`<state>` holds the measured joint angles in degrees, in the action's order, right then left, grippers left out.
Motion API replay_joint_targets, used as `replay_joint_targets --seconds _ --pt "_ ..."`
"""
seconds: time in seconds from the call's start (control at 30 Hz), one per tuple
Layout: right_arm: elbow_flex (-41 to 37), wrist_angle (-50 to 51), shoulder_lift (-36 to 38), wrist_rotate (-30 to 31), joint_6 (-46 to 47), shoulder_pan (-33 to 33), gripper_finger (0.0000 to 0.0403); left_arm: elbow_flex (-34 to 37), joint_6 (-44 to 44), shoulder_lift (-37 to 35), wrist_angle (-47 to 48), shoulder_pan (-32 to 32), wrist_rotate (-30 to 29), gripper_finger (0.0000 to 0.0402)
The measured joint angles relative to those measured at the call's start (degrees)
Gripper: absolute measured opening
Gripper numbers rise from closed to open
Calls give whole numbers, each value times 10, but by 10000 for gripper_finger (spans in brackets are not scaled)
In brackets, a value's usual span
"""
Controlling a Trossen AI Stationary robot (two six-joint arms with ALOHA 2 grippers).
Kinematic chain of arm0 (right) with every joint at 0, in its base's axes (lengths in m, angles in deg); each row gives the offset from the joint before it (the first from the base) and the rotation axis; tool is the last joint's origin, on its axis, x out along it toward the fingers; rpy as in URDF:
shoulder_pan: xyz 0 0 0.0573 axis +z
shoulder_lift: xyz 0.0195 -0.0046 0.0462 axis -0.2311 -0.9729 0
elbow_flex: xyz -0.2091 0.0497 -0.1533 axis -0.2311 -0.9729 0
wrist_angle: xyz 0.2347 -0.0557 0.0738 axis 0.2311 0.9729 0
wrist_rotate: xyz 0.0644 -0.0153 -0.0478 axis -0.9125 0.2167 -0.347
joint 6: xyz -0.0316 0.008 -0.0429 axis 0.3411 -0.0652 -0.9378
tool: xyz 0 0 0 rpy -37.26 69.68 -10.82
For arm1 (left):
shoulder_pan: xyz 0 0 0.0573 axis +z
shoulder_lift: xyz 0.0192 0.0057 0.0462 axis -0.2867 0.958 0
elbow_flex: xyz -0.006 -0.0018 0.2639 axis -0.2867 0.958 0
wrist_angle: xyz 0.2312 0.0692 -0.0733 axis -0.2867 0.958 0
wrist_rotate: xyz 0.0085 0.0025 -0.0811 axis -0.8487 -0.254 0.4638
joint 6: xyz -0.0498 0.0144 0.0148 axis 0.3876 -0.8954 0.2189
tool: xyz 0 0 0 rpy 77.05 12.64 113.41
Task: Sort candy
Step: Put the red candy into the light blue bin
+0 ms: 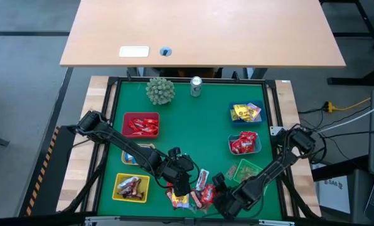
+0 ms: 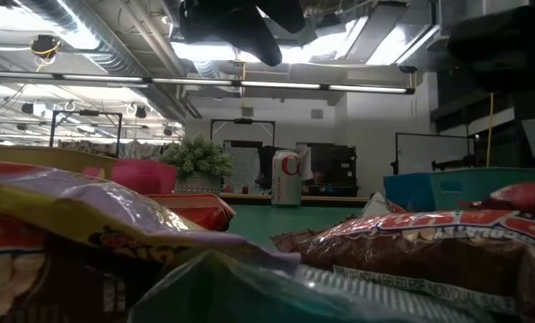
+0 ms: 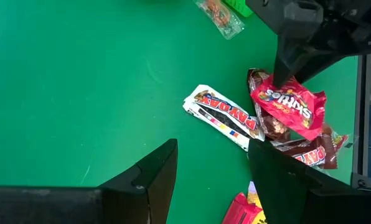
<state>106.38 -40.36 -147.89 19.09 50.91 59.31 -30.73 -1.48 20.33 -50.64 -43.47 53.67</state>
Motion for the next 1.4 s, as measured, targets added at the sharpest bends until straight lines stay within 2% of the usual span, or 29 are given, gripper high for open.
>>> replay_joint_targets --seconds 0.23,0.33,0.57,0.8,0.97,1.13,1.4 --pt "0 3 2 -2 0 -5 33 0 0 0 0 0 0 183" --pt "0 3 2 -9 0 -7 6 0 0 0 0 0 0 183" --pt "0 3 3 -12 4 -8 19 0 0 0 0 0 0 183" --pt "9 17 3 -13 48 -15 19 0 0 0 0 0 0 183" --pt "81 115 4 -8 20 -15 3 0 0 0 0 0 0 183" --pt "144 232 19 2 -7 -14 8 0 0 0 0 0 0 183" --pt "152 376 95 64 -10 -18 5 0 0 0 0 0 0 183"
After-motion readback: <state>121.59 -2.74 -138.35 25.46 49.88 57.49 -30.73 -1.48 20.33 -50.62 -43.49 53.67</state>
